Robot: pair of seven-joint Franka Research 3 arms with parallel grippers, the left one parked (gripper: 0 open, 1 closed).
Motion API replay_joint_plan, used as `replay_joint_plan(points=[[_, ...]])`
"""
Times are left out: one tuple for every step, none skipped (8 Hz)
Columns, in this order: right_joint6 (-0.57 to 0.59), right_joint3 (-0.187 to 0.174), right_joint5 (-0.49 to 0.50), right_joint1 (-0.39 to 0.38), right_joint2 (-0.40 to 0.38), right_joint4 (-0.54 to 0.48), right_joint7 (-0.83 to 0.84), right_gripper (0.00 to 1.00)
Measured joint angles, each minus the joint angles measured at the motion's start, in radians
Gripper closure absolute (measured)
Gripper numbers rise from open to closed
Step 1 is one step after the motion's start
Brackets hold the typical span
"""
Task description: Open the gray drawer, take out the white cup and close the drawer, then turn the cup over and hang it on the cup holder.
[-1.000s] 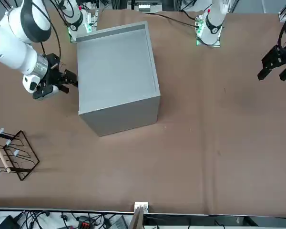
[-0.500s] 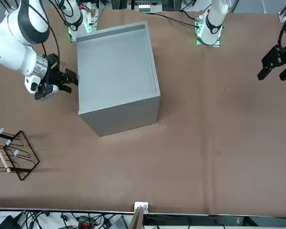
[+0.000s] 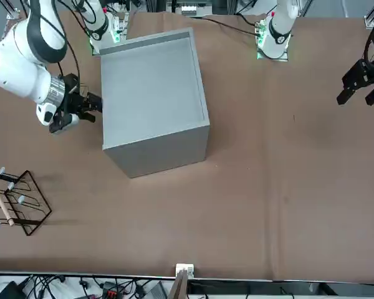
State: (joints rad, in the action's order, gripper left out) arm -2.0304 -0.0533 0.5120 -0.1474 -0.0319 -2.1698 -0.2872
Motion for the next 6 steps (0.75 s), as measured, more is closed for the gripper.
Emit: replay_joint_plan(points=[[-0.002,-0.001,0.017,0.000,0.007,0.000,-0.020,0.00],[-0.004,-0.004,0.024,0.001,0.011,0.000,-0.047,0.00],[-0.008,-0.006,0.024,0.002,0.014,0.000,-0.066,0.00],[-0.012,-0.007,0.023,0.003,0.020,0.000,-0.079,0.00],[-0.016,-0.007,0.023,0.003,0.032,0.000,-0.086,0.00],[-0.019,-0.007,0.022,0.003,0.043,0.000,-0.096,0.00]])
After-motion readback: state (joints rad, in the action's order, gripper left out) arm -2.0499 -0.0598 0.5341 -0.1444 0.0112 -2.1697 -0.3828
